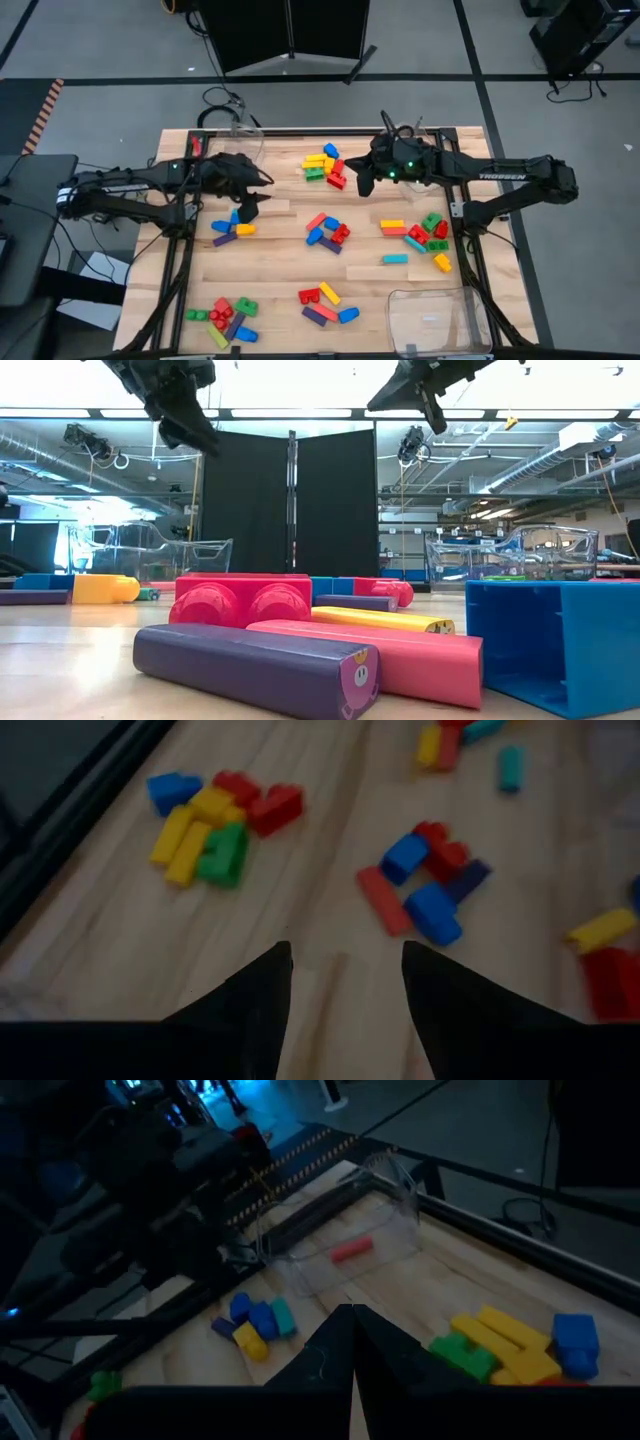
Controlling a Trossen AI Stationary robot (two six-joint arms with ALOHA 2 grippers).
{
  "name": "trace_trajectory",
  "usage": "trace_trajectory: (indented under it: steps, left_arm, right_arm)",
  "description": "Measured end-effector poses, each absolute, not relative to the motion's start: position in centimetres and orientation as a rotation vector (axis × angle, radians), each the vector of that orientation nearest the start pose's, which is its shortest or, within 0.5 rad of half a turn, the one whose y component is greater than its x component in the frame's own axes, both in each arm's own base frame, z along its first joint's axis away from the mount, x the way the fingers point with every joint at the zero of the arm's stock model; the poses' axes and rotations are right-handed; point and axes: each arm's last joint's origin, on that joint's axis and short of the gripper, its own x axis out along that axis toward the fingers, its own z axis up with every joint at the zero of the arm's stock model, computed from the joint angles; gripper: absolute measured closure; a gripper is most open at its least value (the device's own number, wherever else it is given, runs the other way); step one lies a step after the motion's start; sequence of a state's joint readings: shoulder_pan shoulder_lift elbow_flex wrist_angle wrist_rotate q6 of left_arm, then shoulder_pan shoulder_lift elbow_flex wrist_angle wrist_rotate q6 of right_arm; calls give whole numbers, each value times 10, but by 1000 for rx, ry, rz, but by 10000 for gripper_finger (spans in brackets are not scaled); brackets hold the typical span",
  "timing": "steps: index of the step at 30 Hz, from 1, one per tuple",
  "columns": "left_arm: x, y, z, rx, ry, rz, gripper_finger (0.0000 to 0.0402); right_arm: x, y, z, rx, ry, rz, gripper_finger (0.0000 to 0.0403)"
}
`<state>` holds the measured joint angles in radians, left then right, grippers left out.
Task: Sort blocks by size
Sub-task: Put the red 2 stud game piece into the top right transparent bin
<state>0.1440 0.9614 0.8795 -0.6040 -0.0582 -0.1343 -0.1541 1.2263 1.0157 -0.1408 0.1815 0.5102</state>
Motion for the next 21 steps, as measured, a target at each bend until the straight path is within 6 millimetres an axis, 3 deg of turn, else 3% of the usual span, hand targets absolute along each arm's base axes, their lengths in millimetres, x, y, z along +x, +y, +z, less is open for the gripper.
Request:
trace_trajectory:
  steps: [6,14,17,21]
  left_arm:
    - [197,14,306,-89,583,124,203]
    - [196,8,308,-71,576,121,203]
    - [192,6,310,-61,562,108,203]
    - [181,2,308,-57,527,90,203]
  right_arm:
    - [276,-48,333,455,244,-384,391]
    - [336,-66,354,319,487,-390,388]
    - [358,-81,348,296,650,-427,384]
    - [377,-99,319,297,896,-476,375]
